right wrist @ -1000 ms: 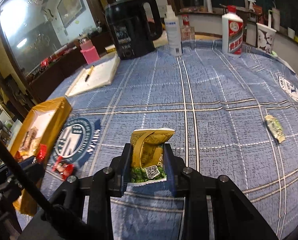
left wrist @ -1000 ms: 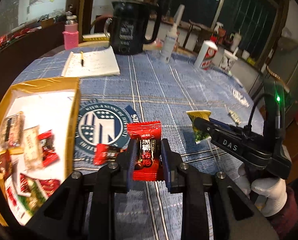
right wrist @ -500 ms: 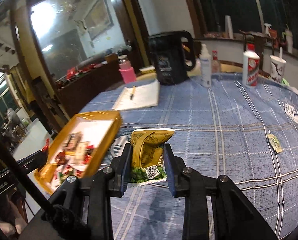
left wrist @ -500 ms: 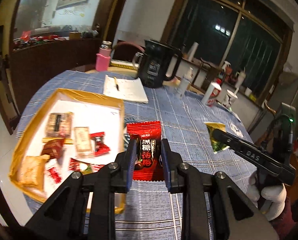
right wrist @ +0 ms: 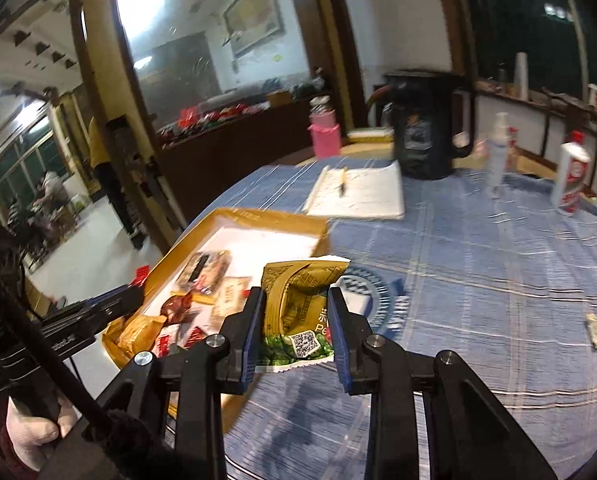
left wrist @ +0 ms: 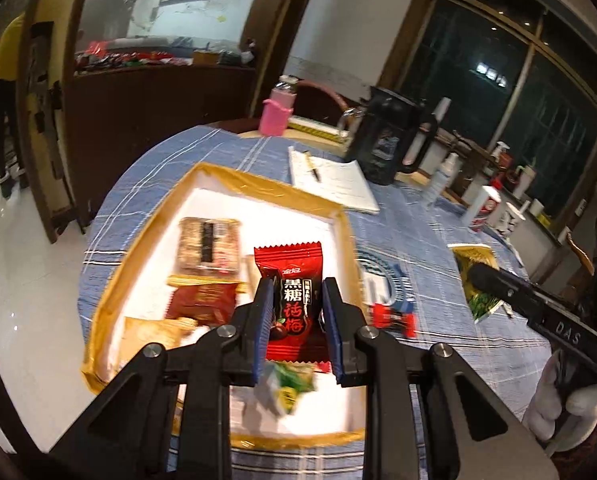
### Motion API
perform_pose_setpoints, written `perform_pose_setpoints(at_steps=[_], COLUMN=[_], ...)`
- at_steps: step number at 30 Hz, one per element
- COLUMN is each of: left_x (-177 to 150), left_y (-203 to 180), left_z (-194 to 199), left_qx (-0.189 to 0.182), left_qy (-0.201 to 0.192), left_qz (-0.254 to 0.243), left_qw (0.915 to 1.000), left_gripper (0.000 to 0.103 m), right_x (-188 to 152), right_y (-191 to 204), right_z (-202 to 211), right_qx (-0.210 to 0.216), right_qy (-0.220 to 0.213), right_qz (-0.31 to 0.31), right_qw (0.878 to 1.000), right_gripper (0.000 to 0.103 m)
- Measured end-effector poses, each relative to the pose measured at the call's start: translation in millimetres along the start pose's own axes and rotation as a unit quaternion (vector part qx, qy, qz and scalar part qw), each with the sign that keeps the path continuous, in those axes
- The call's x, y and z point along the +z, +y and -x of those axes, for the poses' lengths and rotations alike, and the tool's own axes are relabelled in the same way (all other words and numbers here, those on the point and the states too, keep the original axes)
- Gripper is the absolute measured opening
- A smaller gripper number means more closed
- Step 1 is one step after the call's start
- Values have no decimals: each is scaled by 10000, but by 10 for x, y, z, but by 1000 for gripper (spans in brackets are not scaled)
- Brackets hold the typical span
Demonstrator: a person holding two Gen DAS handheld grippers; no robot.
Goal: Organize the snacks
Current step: 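Carry the red candy and snack packet over the tray and release both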
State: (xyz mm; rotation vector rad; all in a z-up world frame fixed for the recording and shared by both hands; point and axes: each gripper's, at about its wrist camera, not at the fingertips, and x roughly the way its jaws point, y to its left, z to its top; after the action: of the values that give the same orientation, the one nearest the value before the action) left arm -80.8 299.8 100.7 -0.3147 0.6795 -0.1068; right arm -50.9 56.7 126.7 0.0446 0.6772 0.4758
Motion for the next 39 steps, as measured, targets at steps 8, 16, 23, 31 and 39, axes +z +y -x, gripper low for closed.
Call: perform_pose_setpoints(at_steps=[8,16,23,31,39], left_x=[48,27,33,29,-39], left_y=[351,463,508,454,209], left_z=[-332,-587,-617,-297,181], left_qx=[174,141,66,37,269], left_qy=[328,627,656,323,-214], left_qz=[179,265,404,465,307], left_qw=[9991,9976,9970,9984,9989], left_gripper=[26,26,29,61,76], right_x=[-9,-59,-35,11,47], right_y=[383,581,578,577,576], right_z=[-797,-1317,-1525,-1424,-957], right_qx=[371,300,179,339,412], right_qy=[711,1219,1360,1123,649], right_qz=[101,316,350,244,135], right_qw=[9967,9916,9899,9928,9970], right_gripper=[31,31,32,36,40])
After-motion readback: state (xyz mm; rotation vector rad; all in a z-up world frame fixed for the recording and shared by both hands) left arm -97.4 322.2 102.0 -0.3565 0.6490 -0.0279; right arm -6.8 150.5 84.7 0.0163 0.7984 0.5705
